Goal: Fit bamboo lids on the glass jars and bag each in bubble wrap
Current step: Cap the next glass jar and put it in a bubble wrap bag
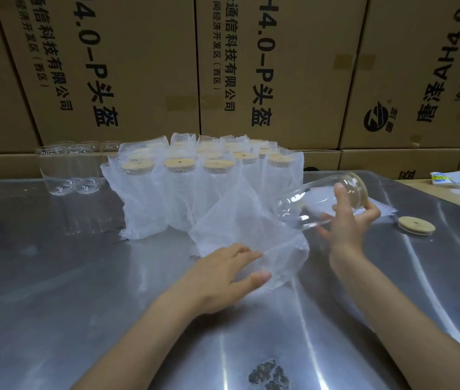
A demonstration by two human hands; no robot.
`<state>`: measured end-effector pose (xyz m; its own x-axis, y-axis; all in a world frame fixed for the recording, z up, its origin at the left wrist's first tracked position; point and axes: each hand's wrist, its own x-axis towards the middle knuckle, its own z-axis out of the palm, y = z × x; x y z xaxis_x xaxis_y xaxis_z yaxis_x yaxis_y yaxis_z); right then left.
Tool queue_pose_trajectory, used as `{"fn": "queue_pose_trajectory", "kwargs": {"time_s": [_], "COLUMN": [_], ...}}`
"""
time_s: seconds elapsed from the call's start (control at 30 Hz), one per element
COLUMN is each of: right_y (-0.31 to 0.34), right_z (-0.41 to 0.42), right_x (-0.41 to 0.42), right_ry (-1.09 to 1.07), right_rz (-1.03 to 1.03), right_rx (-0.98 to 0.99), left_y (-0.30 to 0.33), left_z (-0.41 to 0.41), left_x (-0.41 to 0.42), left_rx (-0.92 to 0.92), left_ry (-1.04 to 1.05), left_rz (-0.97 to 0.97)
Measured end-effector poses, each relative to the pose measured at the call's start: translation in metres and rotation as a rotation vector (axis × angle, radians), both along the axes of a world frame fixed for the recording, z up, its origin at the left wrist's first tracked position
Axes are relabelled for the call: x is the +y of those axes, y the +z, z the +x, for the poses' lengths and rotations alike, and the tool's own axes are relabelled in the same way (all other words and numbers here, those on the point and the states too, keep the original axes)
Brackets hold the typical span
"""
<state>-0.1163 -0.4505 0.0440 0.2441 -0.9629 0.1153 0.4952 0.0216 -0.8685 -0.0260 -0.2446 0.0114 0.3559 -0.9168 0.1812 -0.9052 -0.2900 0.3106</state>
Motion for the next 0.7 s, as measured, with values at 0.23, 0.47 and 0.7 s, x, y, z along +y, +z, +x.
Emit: {"fn": "queue_pose_trajectory", "kwargs": {"time_s": [0.23,0.47,0.7], "right_y": [0.005,0.004,0.002], "right_z": [-0.008,-0.006,-0.001], "right_x": [-0.009,0.004,0.024], "right_ry": [-0.045,0.055,0.186], "right_rz": [0.105,-0.011,-0.114], "right_rx": [-0.031,0.055,0.085], "left_y": [0.006,0.008,0.004], "left_z": [-0.005,-0.008,-0.012], "left_x": [-0.007,-0.006,-0.011], "left_rx": [-0.18,-0.262,-0.085], "left_ry": [0.296,0.393,0.356], "left_rz": [0.076,-0.09,-0.058]}}
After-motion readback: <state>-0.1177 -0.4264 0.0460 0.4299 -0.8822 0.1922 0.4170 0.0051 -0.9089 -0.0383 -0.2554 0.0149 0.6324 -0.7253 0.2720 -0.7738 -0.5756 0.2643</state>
